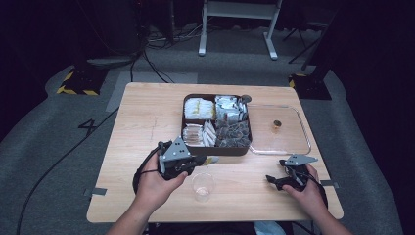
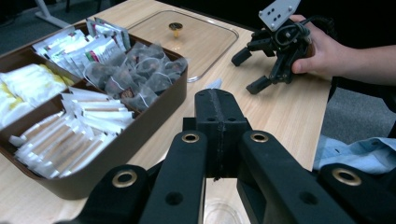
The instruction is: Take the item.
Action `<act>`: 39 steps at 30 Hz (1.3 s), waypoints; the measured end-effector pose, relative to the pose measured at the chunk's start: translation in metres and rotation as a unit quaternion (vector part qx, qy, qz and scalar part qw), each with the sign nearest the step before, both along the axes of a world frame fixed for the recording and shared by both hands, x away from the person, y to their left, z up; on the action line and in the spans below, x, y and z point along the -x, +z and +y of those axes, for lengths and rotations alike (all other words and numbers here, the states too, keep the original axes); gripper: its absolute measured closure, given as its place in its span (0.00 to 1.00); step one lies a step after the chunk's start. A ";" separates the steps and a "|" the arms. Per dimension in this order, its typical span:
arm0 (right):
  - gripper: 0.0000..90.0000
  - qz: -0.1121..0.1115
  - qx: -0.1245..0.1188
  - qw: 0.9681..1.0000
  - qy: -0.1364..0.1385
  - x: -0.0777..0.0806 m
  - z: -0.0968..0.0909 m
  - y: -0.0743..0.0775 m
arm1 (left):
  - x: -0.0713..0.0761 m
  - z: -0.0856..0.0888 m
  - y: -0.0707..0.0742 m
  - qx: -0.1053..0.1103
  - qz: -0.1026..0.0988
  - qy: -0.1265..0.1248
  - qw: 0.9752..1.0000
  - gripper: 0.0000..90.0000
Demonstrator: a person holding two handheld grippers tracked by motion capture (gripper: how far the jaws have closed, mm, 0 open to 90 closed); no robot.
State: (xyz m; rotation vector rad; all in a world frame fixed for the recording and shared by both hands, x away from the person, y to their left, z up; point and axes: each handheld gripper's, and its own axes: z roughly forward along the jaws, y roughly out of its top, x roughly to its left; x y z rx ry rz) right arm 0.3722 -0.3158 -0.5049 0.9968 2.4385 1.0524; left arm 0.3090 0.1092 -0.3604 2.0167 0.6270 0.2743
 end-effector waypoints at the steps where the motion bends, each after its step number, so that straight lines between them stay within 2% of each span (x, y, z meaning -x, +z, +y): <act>1: 0.11 0.000 0.000 1.000 0.000 0.000 0.000 0.000 | 0.002 0.000 -0.002 0.003 0.003 0.000 1.000 1.00; 9: 0.11 0.000 0.000 1.000 0.000 0.000 0.000 0.000 | 0.016 -0.003 -0.015 0.003 0.012 -0.015 1.000 1.00; 16: 0.11 0.000 0.000 1.000 0.000 0.000 0.000 0.000 | 0.021 -0.004 -0.024 0.005 0.021 -0.022 1.000 1.00; 28: 0.11 0.000 0.000 1.000 0.000 0.000 0.000 0.000 | 0.024 -0.001 -0.032 0.003 0.023 -0.020 1.000 1.00; 35: 0.11 0.000 0.000 1.000 0.000 0.000 0.000 0.000 | 0.026 0.002 -0.038 0.005 0.035 -0.020 0.999 1.00; 36: 0.11 0.000 0.000 1.000 0.000 0.000 0.000 0.000 | 0.026 0.002 -0.039 0.003 0.037 -0.018 0.999 0.92; 37: 0.11 0.000 0.000 1.000 0.000 0.000 0.000 0.000 | 0.028 0.000 -0.041 -0.010 0.046 -0.016 0.999 0.86; 39: 0.11 0.000 0.000 1.000 0.000 0.000 0.000 0.000 | 0.029 0.000 -0.042 -0.012 0.042 -0.013 0.999 0.78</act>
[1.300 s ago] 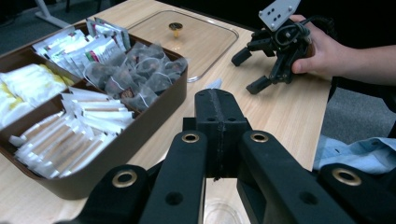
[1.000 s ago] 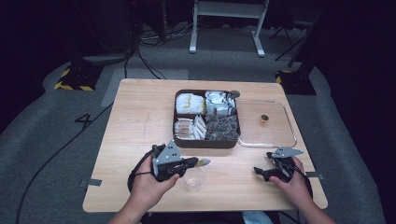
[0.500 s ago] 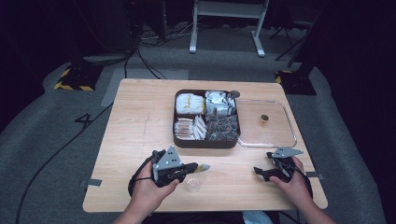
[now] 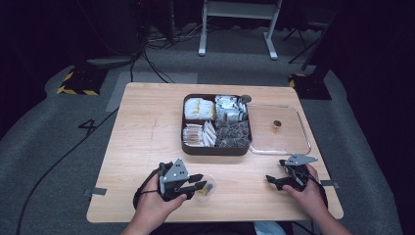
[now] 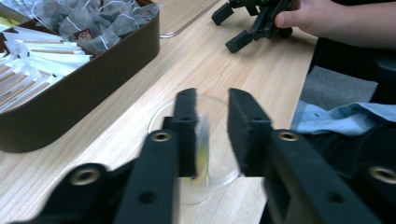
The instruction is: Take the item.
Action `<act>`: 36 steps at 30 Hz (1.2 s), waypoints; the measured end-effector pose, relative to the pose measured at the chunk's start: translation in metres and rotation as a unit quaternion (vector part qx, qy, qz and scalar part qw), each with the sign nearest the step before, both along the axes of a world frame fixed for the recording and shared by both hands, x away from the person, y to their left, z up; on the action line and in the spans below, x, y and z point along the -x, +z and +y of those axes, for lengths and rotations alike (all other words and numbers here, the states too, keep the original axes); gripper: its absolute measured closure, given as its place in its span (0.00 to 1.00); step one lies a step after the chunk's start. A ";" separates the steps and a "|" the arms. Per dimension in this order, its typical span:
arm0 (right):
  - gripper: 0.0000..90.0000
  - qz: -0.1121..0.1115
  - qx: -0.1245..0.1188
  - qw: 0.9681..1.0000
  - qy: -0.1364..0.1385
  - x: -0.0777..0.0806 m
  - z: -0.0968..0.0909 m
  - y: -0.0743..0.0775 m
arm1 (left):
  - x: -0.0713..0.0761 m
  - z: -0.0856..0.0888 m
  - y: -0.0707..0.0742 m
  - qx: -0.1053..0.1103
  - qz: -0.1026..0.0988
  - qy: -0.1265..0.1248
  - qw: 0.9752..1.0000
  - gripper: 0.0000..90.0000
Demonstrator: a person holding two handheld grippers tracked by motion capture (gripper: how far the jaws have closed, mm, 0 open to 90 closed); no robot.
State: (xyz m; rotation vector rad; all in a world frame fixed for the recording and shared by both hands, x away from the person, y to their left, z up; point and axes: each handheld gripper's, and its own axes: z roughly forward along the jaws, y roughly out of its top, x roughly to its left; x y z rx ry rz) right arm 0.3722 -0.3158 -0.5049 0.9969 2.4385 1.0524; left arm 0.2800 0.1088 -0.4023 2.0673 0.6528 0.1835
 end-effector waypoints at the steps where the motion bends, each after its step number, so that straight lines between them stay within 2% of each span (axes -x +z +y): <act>1: 0.11 0.000 0.000 1.000 0.000 0.000 0.000 0.000 | 0.000 0.000 0.000 -0.002 0.002 0.000 1.000 0.75; 3: 0.11 0.000 0.000 1.000 0.000 0.000 0.000 0.000 | 0.001 0.000 0.000 0.004 0.005 0.002 1.000 0.72; 13: 0.11 0.000 0.000 1.000 0.000 0.000 0.000 0.000 | -0.003 0.002 0.005 0.005 -0.001 0.003 1.000 0.63; 20: 0.11 0.000 0.000 1.000 -0.001 0.000 0.000 0.000 | -0.009 0.007 0.012 -0.010 -0.015 0.015 1.000 0.59; 27: 0.11 -0.001 0.001 1.000 -0.008 0.002 0.000 0.000 | -0.012 0.025 0.018 -0.022 -0.032 0.037 0.999 0.53; 31: 0.11 -0.001 0.001 1.000 -0.008 0.002 0.000 0.000 | -0.012 0.035 0.017 -0.031 -0.030 0.044 0.998 0.49; 35: 0.11 -0.001 0.001 1.000 -0.008 0.002 0.000 0.000 | -0.013 0.050 0.013 -0.047 -0.038 0.063 0.996 0.46; 36: 0.11 -0.001 0.001 1.000 -0.008 0.002 0.000 0.000 | -0.014 0.058 0.010 -0.053 -0.041 0.075 0.995 0.45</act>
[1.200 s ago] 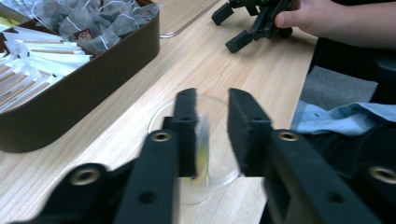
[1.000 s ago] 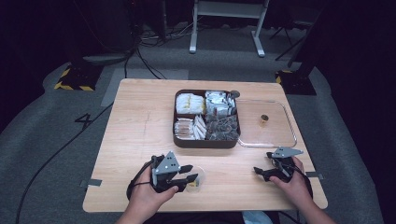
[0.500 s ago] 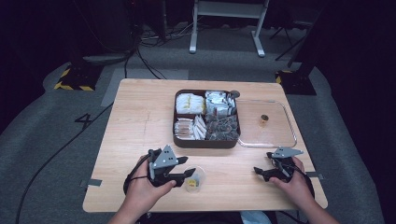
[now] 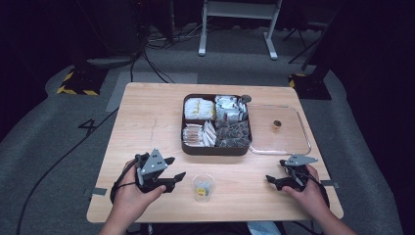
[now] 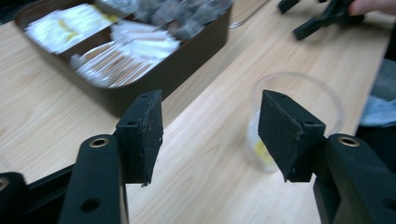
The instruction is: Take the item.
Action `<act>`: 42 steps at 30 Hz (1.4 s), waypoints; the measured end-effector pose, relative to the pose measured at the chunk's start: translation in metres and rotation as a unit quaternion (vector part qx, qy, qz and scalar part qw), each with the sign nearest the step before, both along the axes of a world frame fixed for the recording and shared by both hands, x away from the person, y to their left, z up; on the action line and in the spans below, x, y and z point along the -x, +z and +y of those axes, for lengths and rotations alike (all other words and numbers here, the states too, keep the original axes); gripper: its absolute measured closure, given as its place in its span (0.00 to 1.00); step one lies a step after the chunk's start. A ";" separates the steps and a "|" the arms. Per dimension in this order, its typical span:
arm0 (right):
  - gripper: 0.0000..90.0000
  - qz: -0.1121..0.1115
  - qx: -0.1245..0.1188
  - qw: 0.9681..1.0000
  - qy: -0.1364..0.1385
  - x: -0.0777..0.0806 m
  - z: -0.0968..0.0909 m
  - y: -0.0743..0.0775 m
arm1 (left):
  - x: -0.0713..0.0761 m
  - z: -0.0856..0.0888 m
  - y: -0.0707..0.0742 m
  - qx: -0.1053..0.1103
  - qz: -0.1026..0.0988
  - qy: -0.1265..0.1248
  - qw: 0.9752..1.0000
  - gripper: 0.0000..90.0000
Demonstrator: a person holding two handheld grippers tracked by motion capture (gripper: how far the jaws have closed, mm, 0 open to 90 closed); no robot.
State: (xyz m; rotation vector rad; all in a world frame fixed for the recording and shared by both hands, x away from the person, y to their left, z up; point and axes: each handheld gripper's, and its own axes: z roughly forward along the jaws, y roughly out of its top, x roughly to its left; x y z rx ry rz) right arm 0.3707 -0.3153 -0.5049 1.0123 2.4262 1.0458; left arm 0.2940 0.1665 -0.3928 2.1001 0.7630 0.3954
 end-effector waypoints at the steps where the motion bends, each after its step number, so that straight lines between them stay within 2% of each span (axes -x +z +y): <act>1: 0.11 0.000 0.000 1.000 0.000 0.000 0.000 0.000 | 0.000 0.000 0.000 0.000 0.000 0.000 1.000 0.44; 4: 0.11 0.000 0.000 1.000 0.000 0.000 0.000 0.000 | -0.005 0.015 -0.007 -0.004 0.004 0.019 1.000 0.41; 12: 0.11 0.000 0.000 1.000 0.000 0.000 0.000 0.000 | -0.016 0.043 -0.019 -0.017 0.017 0.053 0.998 0.37; 17: 0.11 0.000 0.000 1.000 0.000 0.000 0.000 0.000 | -0.026 0.064 -0.032 -0.034 0.031 0.088 0.995 0.36; 23: 0.11 0.000 0.000 1.000 0.000 0.000 0.000 0.000 | -0.031 0.079 -0.046 -0.040 0.043 0.104 0.993 0.35; 30: 0.11 0.000 0.000 1.000 0.000 0.000 0.000 0.000 | -0.032 0.094 -0.071 -0.053 0.064 0.124 0.989 0.33; 31: 0.11 0.000 0.000 1.000 0.000 0.000 0.000 0.000 | -0.032 0.098 -0.077 -0.053 0.072 0.134 0.987 0.32; 33: 0.11 0.000 0.000 1.000 0.000 0.000 0.000 0.000 | -0.032 0.100 -0.079 -0.056 0.074 0.136 0.986 0.32; 36: 0.11 0.000 0.000 1.000 0.000 0.000 0.000 0.000 | -0.034 0.106 -0.088 -0.061 0.088 0.145 0.984 0.31; 39: 0.11 0.000 0.000 1.000 0.000 0.000 0.000 0.000 | -0.035 0.110 -0.093 -0.102 0.097 0.151 0.978 0.30; 40: 0.11 0.000 0.000 1.000 0.000 0.000 0.000 0.000 | -0.035 0.110 -0.094 -0.107 0.095 0.153 0.978 0.30; 42: 0.11 0.000 0.000 1.000 0.000 0.000 0.000 0.000 | -0.035 0.112 -0.098 -0.097 0.103 0.154 0.978 0.29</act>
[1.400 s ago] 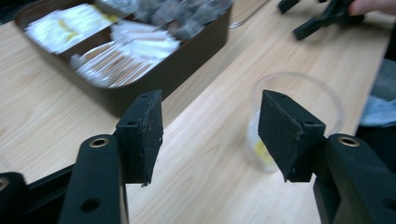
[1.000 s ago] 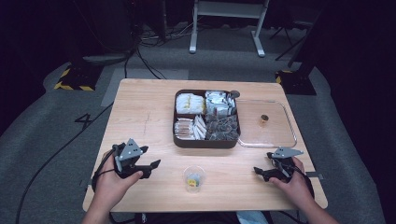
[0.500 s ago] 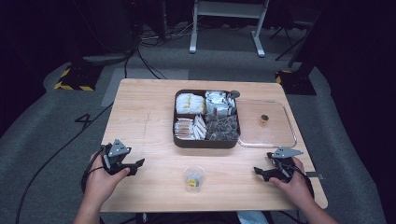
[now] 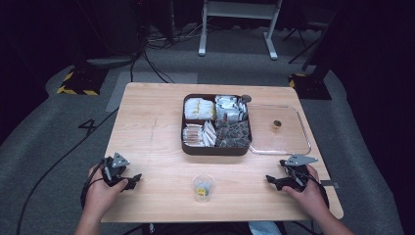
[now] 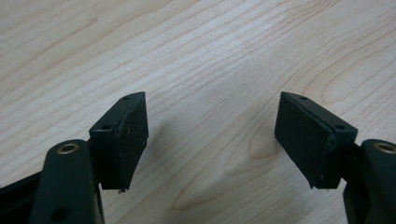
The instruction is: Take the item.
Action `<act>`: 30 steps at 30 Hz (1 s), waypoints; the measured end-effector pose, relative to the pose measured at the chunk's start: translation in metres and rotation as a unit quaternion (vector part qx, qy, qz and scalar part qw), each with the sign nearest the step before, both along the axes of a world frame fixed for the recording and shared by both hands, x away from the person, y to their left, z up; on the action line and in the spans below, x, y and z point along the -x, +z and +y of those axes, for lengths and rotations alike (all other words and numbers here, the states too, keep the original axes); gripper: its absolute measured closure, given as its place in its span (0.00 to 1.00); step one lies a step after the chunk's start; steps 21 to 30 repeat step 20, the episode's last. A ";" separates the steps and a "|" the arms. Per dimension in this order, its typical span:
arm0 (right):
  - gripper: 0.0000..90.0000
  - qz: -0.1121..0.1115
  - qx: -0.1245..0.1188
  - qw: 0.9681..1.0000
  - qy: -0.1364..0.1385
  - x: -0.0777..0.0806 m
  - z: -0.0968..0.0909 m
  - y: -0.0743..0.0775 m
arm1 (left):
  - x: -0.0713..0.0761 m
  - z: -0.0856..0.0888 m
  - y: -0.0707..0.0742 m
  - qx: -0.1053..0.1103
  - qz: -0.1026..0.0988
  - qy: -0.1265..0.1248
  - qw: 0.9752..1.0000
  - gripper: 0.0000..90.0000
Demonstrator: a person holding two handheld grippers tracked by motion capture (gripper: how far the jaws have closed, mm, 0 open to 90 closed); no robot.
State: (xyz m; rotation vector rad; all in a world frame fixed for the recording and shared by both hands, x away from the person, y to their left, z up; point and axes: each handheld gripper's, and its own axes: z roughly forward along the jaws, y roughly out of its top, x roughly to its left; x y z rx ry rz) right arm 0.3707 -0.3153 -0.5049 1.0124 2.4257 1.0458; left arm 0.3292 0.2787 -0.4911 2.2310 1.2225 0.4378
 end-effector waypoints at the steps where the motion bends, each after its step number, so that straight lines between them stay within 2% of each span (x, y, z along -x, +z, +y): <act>1: 0.11 0.000 0.000 1.000 0.000 0.000 0.000 0.000 | 0.000 0.001 -0.003 0.014 0.001 0.002 1.000 0.29; 4: 0.11 0.000 0.000 1.000 0.000 0.000 0.000 0.000 | 0.000 0.004 -0.007 0.039 -0.012 0.011 0.999 0.24; 5: 0.11 0.000 0.000 1.000 0.000 0.000 0.000 0.000 | -0.001 0.005 -0.008 0.036 -0.014 0.010 0.999 0.24; 7: 0.11 0.000 0.000 1.000 0.000 0.000 0.000 0.000 | -0.002 0.007 -0.010 0.032 -0.018 0.010 0.999 0.16; 8: 0.11 0.000 0.000 1.000 0.000 0.000 0.000 0.000 | -0.002 0.009 -0.014 0.046 -0.032 0.009 0.998 0.14; 14: 0.11 0.000 0.000 1.000 0.000 0.000 0.000 0.000 | -0.003 0.010 -0.014 0.042 -0.031 0.000 0.999 0.11; 18: 0.11 0.000 0.000 1.000 0.000 0.000 0.000 0.000 | -0.006 0.009 -0.015 0.038 -0.023 -0.017 0.999 0.02; 20: 0.11 0.000 0.000 1.000 0.000 0.000 0.000 0.000 | -0.008 0.008 -0.015 0.034 -0.020 -0.025 0.999 0.00; 30: 0.11 0.000 0.000 1.000 0.000 0.000 0.000 0.000 | -0.008 0.008 -0.015 0.034 -0.020 -0.025 0.999 0.00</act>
